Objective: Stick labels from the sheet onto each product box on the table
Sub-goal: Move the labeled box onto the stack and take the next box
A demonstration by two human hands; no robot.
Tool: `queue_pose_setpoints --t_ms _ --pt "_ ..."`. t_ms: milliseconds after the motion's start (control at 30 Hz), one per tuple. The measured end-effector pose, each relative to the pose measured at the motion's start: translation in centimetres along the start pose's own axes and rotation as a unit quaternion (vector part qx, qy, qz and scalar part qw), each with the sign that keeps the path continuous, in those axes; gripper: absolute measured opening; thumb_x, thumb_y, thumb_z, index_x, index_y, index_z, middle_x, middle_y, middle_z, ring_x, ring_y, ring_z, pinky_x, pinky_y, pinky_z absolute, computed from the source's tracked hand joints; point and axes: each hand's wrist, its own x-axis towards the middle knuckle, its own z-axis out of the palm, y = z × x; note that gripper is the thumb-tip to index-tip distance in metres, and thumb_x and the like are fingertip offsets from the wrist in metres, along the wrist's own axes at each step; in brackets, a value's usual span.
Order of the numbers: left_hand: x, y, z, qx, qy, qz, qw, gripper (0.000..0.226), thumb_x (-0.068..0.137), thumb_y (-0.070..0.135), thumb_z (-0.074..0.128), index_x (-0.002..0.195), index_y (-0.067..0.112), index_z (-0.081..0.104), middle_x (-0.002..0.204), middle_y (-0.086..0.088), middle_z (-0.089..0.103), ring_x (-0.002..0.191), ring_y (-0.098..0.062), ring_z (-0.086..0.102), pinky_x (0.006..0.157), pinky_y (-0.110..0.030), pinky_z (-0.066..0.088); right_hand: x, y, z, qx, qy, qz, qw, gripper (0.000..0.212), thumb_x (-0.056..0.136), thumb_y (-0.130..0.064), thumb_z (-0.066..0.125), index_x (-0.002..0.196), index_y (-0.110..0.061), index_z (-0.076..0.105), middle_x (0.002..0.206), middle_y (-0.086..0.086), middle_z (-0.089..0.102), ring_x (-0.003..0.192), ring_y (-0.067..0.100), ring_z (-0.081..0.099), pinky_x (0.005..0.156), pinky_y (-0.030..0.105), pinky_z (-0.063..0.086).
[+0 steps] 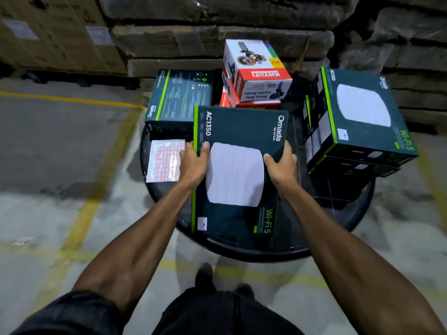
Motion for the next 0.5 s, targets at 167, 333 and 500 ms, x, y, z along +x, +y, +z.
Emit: queue_pose_setpoints --t_ms 167,333,500 --pt "1.8 -2.4 1.2 -0.041 -0.062 -0.002 0.997 0.043 0.096 0.027 0.053 0.134 0.011 0.043 0.127 -0.008 0.055 0.113 -0.024 0.056 0.099 -0.043 0.048 1.4 1.6 2.1 0.035 -0.034 0.029 0.998 0.081 0.079 -0.005 0.061 0.151 -0.023 0.028 0.139 0.003 0.046 0.122 0.02 0.051 0.104 0.035 0.044" --pt "2.4 -5.3 2.5 0.018 -0.129 -0.003 0.992 0.079 0.089 0.021 0.061 0.153 0.013 0.015 0.152 -0.011 0.035 0.137 -0.028 0.037 0.115 -0.047 0.031 1.6 3.1 2.9 0.002 -0.084 0.049 0.995 0.077 0.077 -0.006 0.067 0.145 -0.022 0.035 0.127 -0.006 0.055 0.111 0.015 0.056 0.096 0.03 0.046" --pt "-1.0 -7.1 2.7 0.128 -0.186 0.017 0.974 0.072 0.096 0.017 0.058 0.155 0.016 0.017 0.163 -0.008 -0.005 0.148 -0.027 0.014 0.116 -0.034 0.013 0.2 6.9 3.8 -0.172 -0.175 0.054 0.968 0.074 0.089 -0.011 0.062 0.153 -0.014 0.026 0.163 0.008 0.012 0.147 0.024 0.02 0.118 0.032 0.018"
